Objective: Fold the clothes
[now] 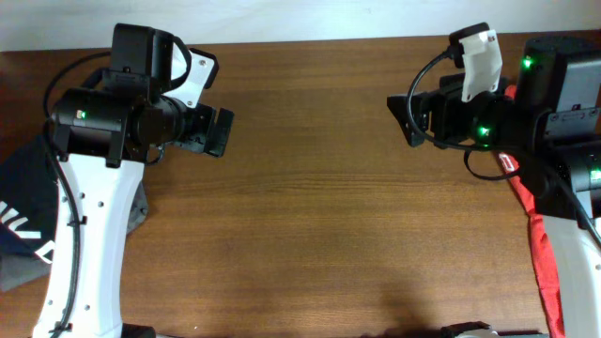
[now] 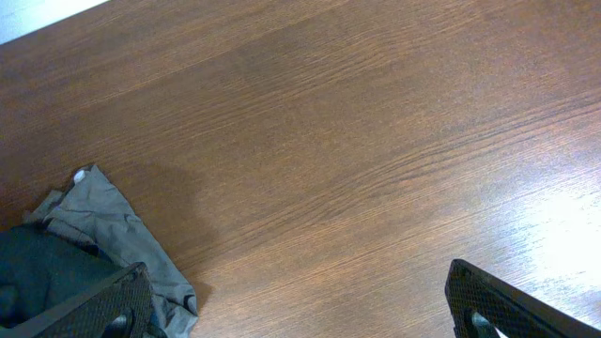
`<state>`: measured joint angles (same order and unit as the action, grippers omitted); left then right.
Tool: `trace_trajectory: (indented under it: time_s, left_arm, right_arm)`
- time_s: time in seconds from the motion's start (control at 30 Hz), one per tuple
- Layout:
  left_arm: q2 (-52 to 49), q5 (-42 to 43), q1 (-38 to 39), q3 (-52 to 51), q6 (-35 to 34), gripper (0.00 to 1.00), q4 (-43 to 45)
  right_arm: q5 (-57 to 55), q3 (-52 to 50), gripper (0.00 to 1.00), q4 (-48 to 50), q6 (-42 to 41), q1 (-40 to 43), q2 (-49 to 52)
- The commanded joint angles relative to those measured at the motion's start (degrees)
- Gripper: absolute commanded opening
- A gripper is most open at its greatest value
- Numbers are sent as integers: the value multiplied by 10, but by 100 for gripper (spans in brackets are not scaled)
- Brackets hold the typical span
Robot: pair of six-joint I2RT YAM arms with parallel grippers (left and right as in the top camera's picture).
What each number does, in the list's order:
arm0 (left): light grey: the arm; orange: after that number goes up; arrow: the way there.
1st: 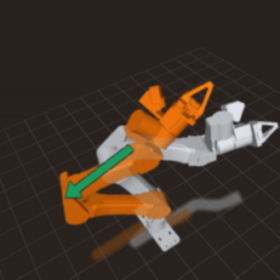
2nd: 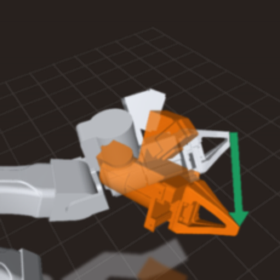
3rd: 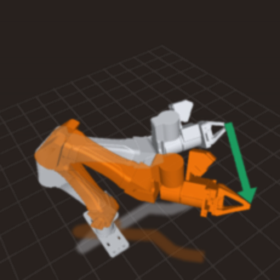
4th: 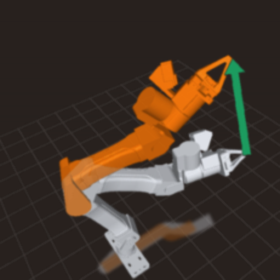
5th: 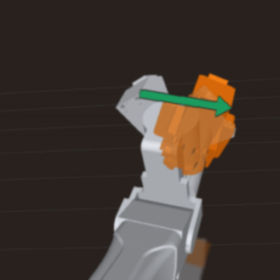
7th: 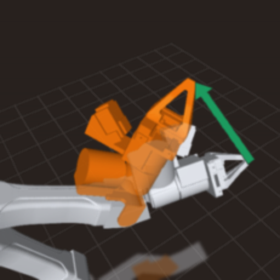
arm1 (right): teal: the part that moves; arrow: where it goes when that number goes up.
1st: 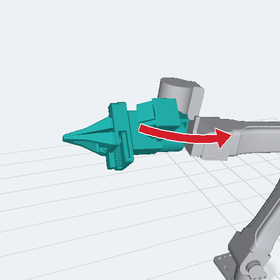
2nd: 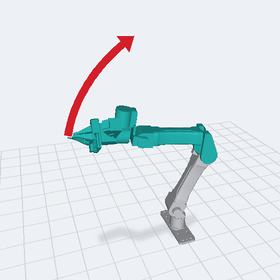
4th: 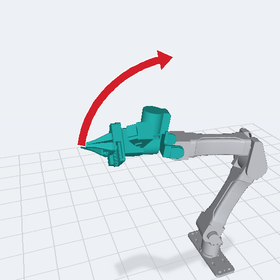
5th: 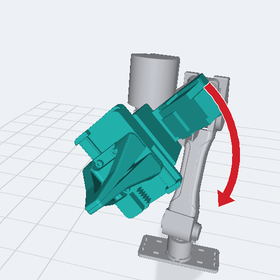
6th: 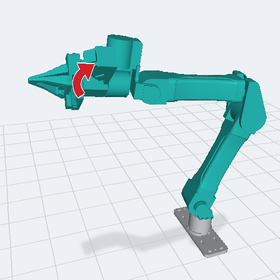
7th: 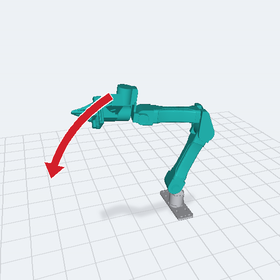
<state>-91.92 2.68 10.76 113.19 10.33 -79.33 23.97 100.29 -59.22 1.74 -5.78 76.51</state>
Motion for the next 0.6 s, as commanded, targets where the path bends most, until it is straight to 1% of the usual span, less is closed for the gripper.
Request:
trace_trajectory:
  time_s: [0.0,0.1,0.43,0.57]
  left_arm:
    - [-3,-6,1,0,9,99,1]
    - [-3,-6,1,0,9,99,1]
    - [-3,-6,1,0,9,99,1]
    - [-3,-6,1,0,9,99,1]
  right_arm:
    - [-14,4,99,-9,5,-1,1]
    - [-18,4,99,-24,9,-2,1]
    - [-18,4,99,-24,9,-2,-9]
    - [-22,2,99,-56,9,-2,-23]
